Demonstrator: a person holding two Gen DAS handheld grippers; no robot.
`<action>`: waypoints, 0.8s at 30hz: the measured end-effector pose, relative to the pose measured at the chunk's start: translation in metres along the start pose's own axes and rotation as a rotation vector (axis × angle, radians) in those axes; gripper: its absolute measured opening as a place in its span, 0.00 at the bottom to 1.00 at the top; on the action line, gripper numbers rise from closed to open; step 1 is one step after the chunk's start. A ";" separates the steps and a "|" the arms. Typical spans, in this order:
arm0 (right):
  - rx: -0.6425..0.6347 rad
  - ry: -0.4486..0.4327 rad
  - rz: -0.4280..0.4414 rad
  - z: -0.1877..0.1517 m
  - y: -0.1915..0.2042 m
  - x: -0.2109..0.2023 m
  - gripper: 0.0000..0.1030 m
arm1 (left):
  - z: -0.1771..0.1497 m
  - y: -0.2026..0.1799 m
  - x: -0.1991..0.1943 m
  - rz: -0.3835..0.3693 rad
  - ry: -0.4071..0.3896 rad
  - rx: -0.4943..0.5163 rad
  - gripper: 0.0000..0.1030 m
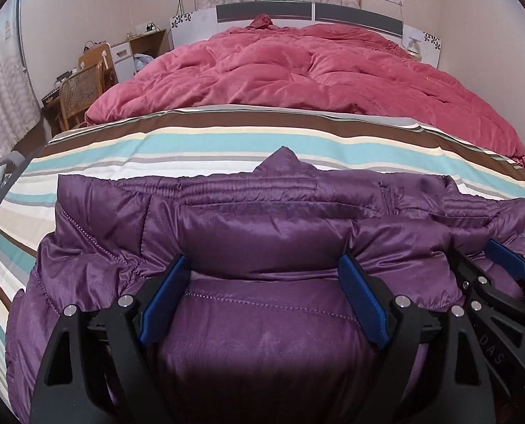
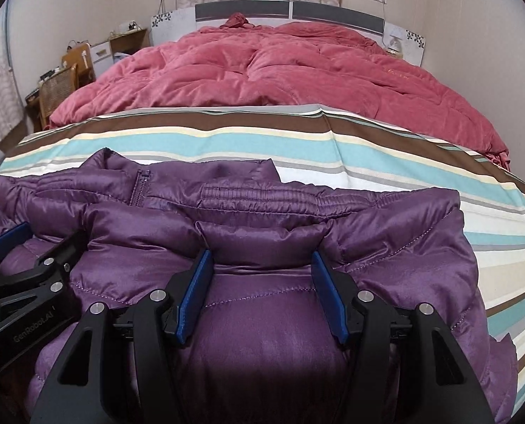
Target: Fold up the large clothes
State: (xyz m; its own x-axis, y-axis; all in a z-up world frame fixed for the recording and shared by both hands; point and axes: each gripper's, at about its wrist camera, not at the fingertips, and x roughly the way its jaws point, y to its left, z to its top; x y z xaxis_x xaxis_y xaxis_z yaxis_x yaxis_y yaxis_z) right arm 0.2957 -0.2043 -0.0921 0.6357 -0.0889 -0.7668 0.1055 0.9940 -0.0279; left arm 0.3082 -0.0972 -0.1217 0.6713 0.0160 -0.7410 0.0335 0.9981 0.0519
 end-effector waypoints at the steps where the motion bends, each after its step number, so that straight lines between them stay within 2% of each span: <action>1: -0.001 0.000 0.000 0.001 0.000 0.001 0.56 | 0.000 0.001 0.000 -0.006 0.003 -0.004 0.84; 4: 0.005 -0.008 0.011 0.000 -0.003 -0.003 0.57 | 0.001 0.005 -0.003 -0.026 0.016 -0.016 0.84; 8: 0.054 -0.038 0.073 0.000 -0.019 -0.023 0.57 | 0.000 0.023 -0.021 -0.044 0.015 -0.032 0.89; 12: 0.102 -0.085 0.028 -0.005 -0.049 -0.047 0.57 | -0.001 0.053 -0.037 0.042 -0.022 -0.047 0.91; 15: 0.122 -0.076 -0.026 -0.008 -0.071 -0.046 0.57 | -0.004 0.078 -0.029 0.125 -0.003 -0.056 0.91; 17: 0.148 -0.041 -0.035 -0.013 -0.083 -0.035 0.57 | -0.006 0.090 -0.017 0.153 0.030 -0.066 0.96; 20: 0.196 -0.009 0.008 -0.019 -0.091 -0.020 0.59 | -0.013 0.103 0.000 0.072 0.065 -0.141 0.98; 24: 0.181 0.002 -0.014 -0.022 -0.086 -0.010 0.61 | -0.017 0.110 0.014 0.011 0.085 -0.184 0.98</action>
State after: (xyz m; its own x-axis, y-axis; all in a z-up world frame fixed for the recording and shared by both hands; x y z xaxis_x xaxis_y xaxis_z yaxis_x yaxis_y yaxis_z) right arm 0.2638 -0.2877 -0.0964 0.6318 -0.1021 -0.7684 0.2505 0.9650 0.0777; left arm 0.3087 0.0137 -0.1376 0.6055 0.0239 -0.7955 -0.1148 0.9917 -0.0576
